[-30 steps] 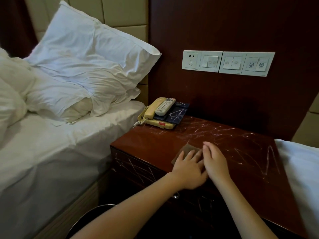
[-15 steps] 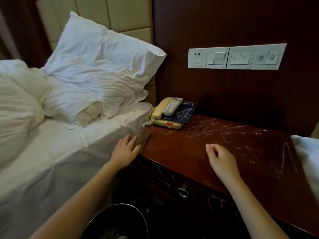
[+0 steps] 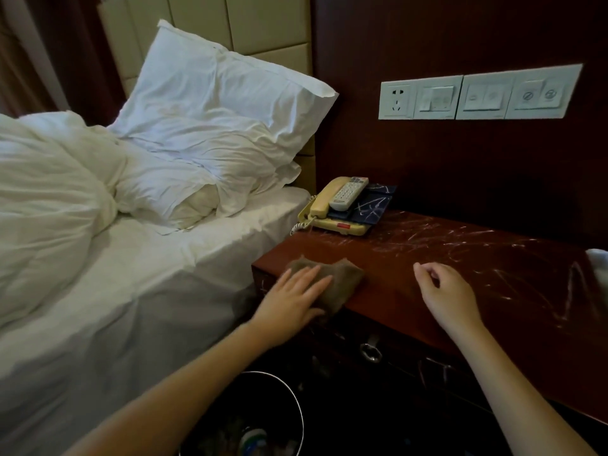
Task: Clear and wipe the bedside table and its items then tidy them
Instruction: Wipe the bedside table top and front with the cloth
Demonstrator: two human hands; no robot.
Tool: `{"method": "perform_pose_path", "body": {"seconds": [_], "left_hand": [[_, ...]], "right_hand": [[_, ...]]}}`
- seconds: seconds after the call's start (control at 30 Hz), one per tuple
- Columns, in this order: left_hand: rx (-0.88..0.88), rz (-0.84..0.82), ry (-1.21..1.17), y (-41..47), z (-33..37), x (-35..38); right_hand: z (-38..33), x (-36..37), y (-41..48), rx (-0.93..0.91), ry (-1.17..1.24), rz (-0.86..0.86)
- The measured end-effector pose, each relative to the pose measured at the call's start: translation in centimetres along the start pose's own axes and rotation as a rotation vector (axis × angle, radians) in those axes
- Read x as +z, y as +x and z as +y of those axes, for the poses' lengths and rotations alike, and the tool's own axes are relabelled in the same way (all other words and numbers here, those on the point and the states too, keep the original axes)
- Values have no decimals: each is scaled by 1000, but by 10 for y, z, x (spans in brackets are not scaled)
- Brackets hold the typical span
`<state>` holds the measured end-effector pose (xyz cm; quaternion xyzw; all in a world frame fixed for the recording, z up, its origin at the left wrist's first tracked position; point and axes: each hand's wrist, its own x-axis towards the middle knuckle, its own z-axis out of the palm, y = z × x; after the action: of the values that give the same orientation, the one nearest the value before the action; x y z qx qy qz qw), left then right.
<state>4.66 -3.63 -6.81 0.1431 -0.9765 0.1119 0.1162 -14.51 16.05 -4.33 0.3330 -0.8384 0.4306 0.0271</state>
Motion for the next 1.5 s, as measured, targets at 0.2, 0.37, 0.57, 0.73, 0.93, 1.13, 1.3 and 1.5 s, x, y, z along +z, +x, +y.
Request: {"method": "perform_pose_path", "body": {"seconds": [0.2,0.37,0.57,0.73,0.93,1.13,1.3,1.5], "left_hand": [[-116,-171,-50,2,-79,-11],[-55,-111,-55,1,-74,-10],[425,136,-81,21,62,0],[499,59,-118,32,30,-4],[201,30,-60,13,-61,8],[-7,-93,-63,10,-114,1],[76,-34,17,10,-101,-7],[233,109,-11,17,-10,2]], "right_hand": [[1,1,-1,-20,-32,-25],[-2,4,0,-42,-99,-58],[-2,1,1,-25,-98,-59],[-1,0,-1,-28,-48,-39],[2,0,-1,-25,-17,-40],[1,2,-2,-54,-39,-33],[-1,3,-2,-57,-72,-54],[-1,3,0,-60,-63,-50]]}}
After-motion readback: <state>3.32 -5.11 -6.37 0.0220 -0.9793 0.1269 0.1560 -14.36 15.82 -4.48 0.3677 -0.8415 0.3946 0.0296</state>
